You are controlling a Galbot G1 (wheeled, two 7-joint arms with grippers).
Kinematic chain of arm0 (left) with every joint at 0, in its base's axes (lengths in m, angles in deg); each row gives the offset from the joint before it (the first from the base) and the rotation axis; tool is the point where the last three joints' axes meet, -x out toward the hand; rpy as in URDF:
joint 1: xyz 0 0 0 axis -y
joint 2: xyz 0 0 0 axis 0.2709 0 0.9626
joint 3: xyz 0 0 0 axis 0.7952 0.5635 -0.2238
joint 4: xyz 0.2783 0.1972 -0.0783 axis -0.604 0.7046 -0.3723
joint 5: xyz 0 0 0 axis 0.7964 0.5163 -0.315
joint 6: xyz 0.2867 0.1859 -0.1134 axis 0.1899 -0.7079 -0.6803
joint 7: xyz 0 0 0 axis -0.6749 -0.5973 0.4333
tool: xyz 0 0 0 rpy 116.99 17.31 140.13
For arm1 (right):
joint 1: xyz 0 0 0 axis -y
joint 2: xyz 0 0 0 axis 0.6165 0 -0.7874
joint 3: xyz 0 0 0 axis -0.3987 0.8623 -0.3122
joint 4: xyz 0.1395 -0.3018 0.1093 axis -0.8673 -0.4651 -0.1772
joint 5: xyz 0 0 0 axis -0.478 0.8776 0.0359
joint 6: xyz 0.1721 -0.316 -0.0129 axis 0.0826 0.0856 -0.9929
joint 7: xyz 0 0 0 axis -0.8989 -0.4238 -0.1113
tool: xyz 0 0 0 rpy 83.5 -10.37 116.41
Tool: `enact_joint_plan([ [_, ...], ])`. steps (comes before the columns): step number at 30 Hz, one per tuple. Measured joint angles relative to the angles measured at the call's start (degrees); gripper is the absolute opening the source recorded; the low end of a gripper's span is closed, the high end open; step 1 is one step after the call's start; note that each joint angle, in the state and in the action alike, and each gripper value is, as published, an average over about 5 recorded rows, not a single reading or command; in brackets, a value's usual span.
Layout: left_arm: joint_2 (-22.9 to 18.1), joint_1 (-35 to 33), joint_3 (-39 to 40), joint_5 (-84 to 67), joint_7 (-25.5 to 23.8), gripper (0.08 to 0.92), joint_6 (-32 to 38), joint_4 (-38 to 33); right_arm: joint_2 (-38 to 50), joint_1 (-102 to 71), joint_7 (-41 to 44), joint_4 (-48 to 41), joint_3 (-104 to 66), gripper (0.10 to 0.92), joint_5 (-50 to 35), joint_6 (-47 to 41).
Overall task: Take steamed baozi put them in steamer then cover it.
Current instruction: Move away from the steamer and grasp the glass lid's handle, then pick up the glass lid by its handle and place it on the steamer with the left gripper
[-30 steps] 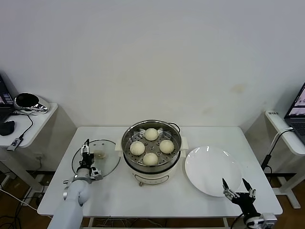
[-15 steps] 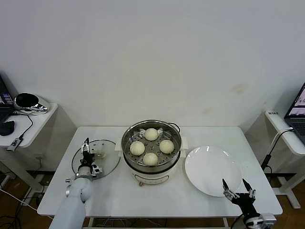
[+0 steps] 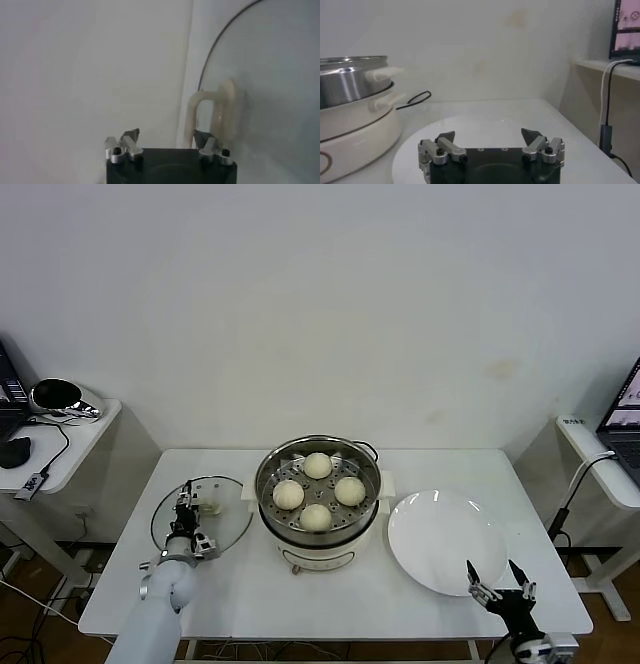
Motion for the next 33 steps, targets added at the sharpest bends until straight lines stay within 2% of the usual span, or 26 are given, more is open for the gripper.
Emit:
enact_joint_plan([
  [10, 0.7, -0.1, 0.2, -0.4, -0.3, 0.214, 0.5, 0.1, 0.0, -0.2, 0.2, 0.3, -0.6, 0.823, 0.2, 0.2],
  [13, 1.1, -0.6, 0.3, -1.0, -0.9, 0.153, 0.1, -0.6, 0.0, -0.3, 0.5, 0.6, -0.9, 0.823, 0.0, 0.2],
  [20, 1.2, -3.7, -0.5, -5.0, -4.0, 0.140, -4.1, -6.5, 0.1, 0.2, 1.0, 1.4, -1.6, 0.823, -0.6, -0.2],
  [33, 4.4, -14.1, 0.4, -7.1, -6.6, 0.140, -20.2, -28.5, -0.4, 2.3, 0.7, 1.3, -1.8, 0.823, -1.1, -1.4],
])
